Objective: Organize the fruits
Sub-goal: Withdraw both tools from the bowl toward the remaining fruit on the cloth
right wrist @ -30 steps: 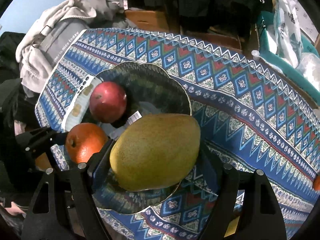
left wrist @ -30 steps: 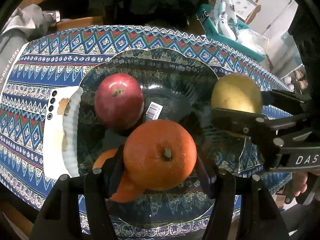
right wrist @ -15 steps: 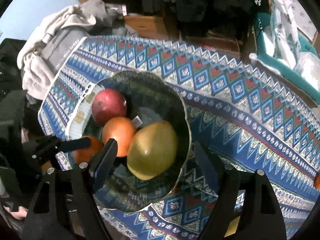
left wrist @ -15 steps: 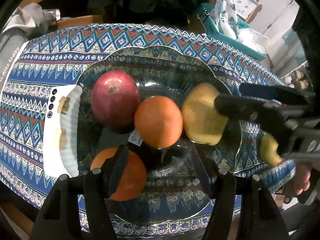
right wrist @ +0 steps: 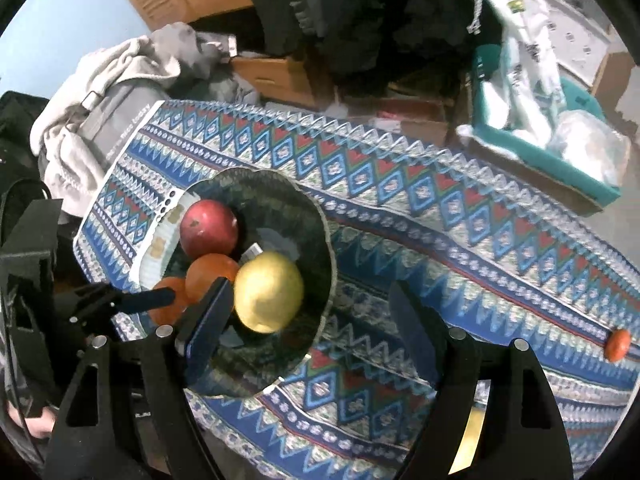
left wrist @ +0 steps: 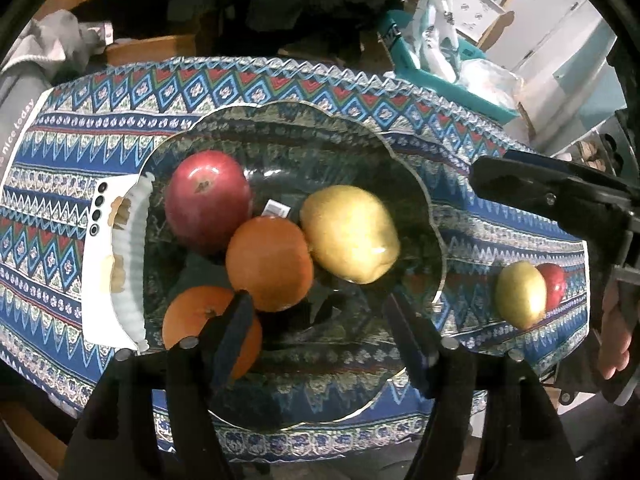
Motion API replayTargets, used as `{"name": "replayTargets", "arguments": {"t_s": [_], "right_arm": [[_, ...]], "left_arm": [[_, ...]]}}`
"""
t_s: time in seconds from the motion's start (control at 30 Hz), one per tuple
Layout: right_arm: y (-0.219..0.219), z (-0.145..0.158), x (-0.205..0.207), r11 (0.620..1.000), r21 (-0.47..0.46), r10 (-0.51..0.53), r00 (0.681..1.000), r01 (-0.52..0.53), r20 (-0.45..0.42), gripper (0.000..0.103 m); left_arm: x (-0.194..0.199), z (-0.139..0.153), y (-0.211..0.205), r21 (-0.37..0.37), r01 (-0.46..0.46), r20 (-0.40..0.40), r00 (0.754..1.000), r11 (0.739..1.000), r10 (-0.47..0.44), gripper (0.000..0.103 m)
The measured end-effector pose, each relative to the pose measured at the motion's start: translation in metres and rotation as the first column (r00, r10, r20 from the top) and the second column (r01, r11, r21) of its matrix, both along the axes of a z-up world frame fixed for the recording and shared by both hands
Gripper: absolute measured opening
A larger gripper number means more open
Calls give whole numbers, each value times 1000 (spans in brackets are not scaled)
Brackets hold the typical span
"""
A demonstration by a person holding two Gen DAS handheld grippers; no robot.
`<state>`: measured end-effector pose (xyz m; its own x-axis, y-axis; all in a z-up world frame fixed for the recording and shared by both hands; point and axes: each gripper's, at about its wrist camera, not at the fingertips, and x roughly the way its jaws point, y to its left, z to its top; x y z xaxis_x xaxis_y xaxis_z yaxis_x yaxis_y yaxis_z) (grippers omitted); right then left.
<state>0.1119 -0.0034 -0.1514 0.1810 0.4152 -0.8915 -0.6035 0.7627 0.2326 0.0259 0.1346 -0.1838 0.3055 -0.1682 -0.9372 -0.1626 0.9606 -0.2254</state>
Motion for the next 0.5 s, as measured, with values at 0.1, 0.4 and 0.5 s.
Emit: {"name": "replayTargets", "arguments": {"t_s": [0.1,0.4,0.5], "right_arm": [[-11,10,-3,1000,-13,-12,1000,12,20,81],[-55,35,-13,997,-45,-52,996,55,77,82],[-70,39,-14,996,-46,-70,994,73,80,83]], "left_arm": [[-1,9,-6,-9,8,18,1000,1000,-8,73],[2,28,-32,-22,51,51,997,998,-50,76],[4,32,-43,-24,73,57,996,997,-72,76]]}}
